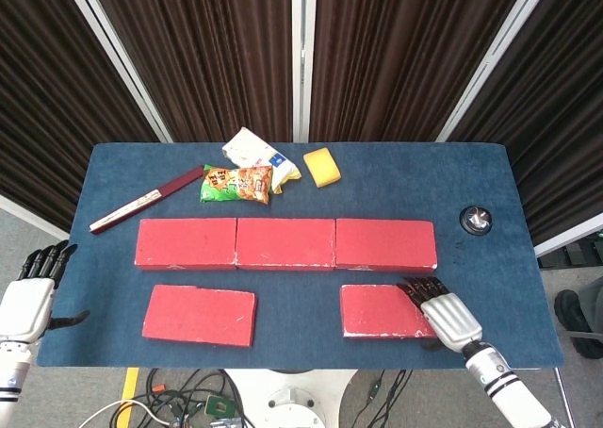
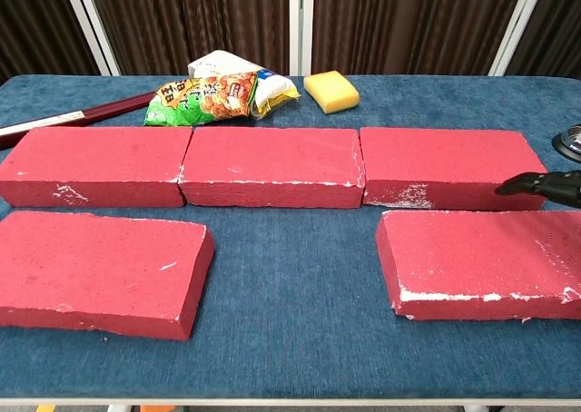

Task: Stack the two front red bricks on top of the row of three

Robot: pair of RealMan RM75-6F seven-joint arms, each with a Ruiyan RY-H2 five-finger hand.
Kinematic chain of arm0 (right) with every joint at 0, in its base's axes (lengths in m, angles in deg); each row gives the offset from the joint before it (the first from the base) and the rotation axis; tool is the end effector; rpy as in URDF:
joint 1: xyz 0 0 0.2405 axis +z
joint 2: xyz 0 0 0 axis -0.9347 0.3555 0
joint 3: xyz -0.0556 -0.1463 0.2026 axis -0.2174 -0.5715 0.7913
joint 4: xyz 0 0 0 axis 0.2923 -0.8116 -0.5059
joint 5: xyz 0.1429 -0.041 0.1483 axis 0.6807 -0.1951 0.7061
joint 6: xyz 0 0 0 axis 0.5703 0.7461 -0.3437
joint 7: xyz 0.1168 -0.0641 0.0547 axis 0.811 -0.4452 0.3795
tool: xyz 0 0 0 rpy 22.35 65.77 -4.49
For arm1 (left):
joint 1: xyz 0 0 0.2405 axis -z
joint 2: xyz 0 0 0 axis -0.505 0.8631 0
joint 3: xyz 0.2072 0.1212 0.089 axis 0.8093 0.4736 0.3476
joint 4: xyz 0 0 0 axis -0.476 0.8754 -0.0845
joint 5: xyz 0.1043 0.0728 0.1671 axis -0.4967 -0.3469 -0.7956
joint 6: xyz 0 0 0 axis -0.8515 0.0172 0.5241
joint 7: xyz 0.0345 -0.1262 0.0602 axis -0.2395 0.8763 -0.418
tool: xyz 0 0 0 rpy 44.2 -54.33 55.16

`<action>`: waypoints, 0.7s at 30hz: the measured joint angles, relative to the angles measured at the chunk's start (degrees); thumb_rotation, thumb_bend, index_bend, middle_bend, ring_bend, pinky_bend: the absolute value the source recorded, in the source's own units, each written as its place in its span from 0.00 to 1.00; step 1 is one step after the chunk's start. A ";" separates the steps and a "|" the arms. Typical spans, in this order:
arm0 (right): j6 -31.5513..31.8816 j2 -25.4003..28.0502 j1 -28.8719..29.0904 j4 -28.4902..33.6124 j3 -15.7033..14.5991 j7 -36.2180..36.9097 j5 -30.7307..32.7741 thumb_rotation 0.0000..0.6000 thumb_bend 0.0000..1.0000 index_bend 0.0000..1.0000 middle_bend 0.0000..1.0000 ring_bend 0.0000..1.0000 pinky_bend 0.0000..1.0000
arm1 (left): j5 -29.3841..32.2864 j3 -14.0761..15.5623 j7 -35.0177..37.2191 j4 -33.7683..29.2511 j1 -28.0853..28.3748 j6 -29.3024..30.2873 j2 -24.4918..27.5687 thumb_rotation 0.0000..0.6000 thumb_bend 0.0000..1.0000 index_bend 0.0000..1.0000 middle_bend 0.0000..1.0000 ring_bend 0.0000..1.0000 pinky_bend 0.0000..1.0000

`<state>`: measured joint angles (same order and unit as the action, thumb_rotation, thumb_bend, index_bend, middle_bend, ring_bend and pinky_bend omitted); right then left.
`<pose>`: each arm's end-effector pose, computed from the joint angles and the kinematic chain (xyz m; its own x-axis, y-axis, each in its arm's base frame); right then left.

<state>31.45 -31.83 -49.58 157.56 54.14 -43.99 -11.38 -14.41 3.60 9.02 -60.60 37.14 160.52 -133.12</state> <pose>-0.2515 -0.2075 0.0445 0.5047 -0.4345 0.7460 -0.8565 -0.3602 0.3696 -0.3190 0.1856 0.1479 0.3788 0.1172 0.9180 0.9231 0.0237 -0.3839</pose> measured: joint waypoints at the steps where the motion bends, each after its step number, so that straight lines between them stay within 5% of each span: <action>1: -0.50 -0.31 0.48 0.29 0.22 -0.61 0.65 1.00 0.00 0.00 0.00 0.00 0.00 | 0.02 -0.02 0.21 0.14 0.00 -0.01 -0.09 1.00 0.00 0.01 0.00 0.00 0.00; 21: -4.30 -4.42 4.32 0.24 1.13 -2.78 7.79 1.00 0.00 0.00 0.00 0.00 0.00 | -1.17 0.29 1.84 1.70 0.27 0.05 -0.57 1.00 0.00 0.01 0.00 0.00 0.00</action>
<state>27.14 -36.25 -45.26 157.81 55.26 -46.78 -3.58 -15.57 3.88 10.85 -58.90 37.41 160.57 -133.69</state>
